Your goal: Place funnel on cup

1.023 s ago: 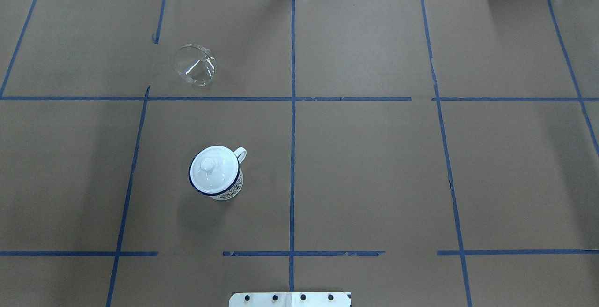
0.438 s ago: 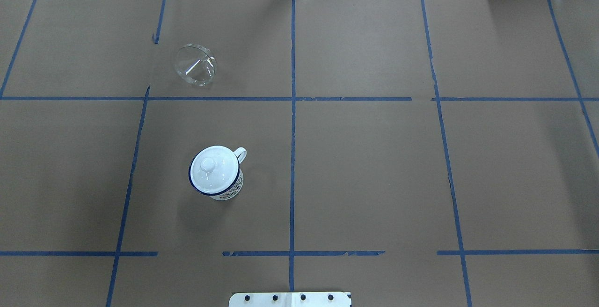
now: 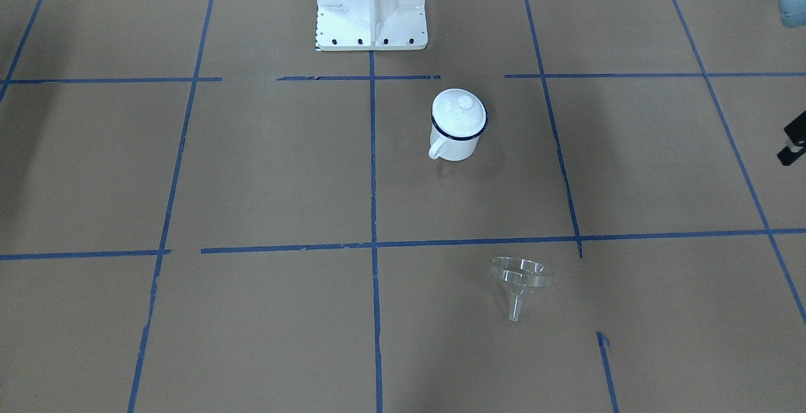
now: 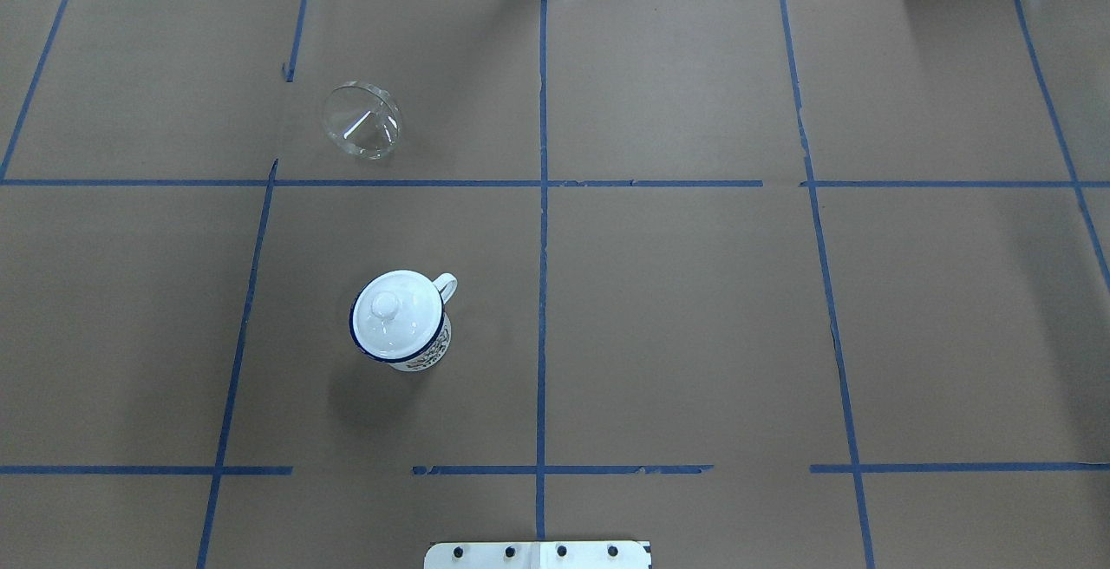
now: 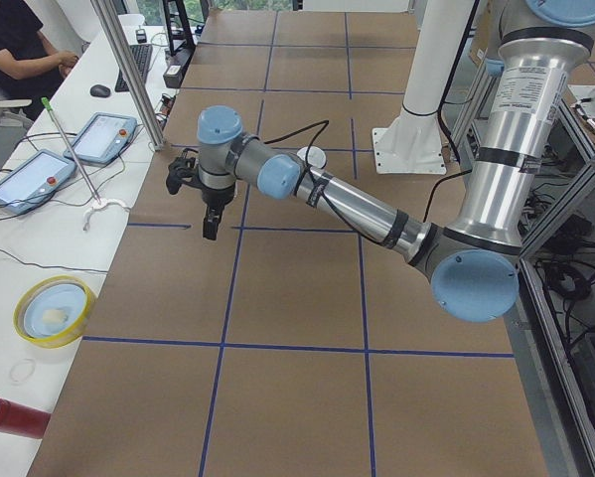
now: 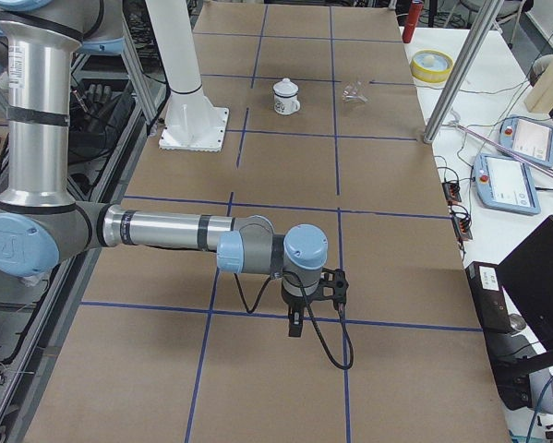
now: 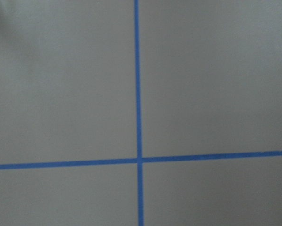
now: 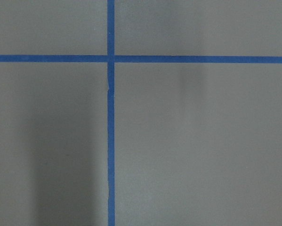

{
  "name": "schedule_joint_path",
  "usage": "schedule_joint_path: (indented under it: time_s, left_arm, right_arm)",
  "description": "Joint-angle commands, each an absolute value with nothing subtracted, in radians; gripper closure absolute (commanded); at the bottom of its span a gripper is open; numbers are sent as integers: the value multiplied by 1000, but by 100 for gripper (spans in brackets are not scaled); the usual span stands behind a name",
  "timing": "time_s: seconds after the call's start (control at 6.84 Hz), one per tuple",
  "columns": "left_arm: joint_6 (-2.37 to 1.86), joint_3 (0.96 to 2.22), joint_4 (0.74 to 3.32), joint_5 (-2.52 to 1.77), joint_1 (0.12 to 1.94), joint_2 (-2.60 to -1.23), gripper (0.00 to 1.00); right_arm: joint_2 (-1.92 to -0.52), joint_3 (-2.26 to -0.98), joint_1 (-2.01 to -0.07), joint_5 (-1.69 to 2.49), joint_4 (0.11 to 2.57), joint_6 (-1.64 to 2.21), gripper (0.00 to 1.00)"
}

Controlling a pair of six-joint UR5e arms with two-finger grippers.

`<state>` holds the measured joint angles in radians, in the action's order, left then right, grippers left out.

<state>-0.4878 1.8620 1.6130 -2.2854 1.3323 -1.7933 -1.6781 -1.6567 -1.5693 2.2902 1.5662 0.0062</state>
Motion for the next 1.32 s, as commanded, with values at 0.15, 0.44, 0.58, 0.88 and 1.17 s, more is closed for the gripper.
schedule_joint_path:
  time_s: [0.15,0.44,0.58,0.88,1.17]
  left_arm:
    - [-914,2008,1612,-2151,997,-1892,0]
    - [-979,1996,1618,-2140,916,-1952,0]
    - [-997,2003,1618,-2131,861,-1977,0]
    - [-1200,2000,1612,-2018,699,-2009,0]
    - [-1215,1977,1611,-1968,635,-2010,0]
  right_arm:
    - [-1678,-1657,-1569,2290,1566,6,0]
    - [-1678,-1657,-1569,2290,1566,6,0]
    - [-1678,-1655,-1569,2290,1566,6,0]
    - [-1678,-1657,-1569,2290,1566,6,0]
    - [-1678,-1657,-1569,2290,1566,6,0]
